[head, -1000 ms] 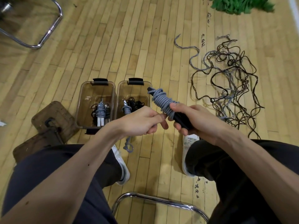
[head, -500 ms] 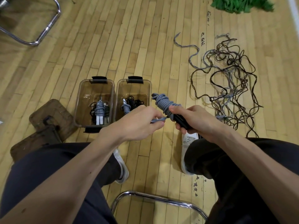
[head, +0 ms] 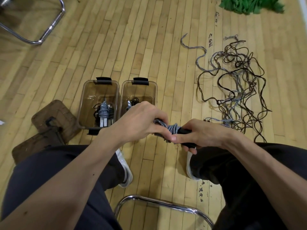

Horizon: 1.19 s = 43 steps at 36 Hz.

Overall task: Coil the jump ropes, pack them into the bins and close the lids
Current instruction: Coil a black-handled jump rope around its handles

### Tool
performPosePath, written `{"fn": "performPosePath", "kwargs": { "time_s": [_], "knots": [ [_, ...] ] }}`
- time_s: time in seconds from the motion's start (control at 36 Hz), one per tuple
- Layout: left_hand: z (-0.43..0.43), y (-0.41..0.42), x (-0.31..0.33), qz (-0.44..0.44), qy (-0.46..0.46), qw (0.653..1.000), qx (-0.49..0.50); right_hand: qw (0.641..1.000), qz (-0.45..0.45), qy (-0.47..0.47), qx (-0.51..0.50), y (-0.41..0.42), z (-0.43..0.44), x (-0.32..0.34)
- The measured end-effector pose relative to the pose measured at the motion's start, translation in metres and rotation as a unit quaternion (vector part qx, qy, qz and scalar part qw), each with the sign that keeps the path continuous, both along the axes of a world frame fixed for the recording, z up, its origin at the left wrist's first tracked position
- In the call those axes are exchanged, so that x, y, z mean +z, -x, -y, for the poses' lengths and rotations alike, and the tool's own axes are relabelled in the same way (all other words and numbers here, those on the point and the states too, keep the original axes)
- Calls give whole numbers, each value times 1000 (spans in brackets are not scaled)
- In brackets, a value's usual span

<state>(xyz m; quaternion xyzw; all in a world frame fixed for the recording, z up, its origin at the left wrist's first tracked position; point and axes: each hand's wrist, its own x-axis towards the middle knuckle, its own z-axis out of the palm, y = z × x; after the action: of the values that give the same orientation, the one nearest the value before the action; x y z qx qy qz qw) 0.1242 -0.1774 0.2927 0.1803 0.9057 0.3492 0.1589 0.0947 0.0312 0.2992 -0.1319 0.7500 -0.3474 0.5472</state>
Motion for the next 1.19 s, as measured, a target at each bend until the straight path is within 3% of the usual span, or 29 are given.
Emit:
{"fn": "performPosePath", "kwargs": {
  "time_s": [0.47,0.67,0.94,1.06,1.19],
  "knots": [
    [-11,-1,14,190,-106,976,15,991,86,92,47,-9,1,-1],
    [1,5,25,298,-262,913,94,955,179,233,40,-4,0,6],
    [-4,4,16,322,-365,845,220,928,169,308,-121,5,-7,2],
    [-12,6,6,319,-382,819,284,936,109,253,-217,8,-5,-1],
    [-15,4,-1,330,-378,812,298,944,73,189,-260,6,2,-5]
  ]
}}
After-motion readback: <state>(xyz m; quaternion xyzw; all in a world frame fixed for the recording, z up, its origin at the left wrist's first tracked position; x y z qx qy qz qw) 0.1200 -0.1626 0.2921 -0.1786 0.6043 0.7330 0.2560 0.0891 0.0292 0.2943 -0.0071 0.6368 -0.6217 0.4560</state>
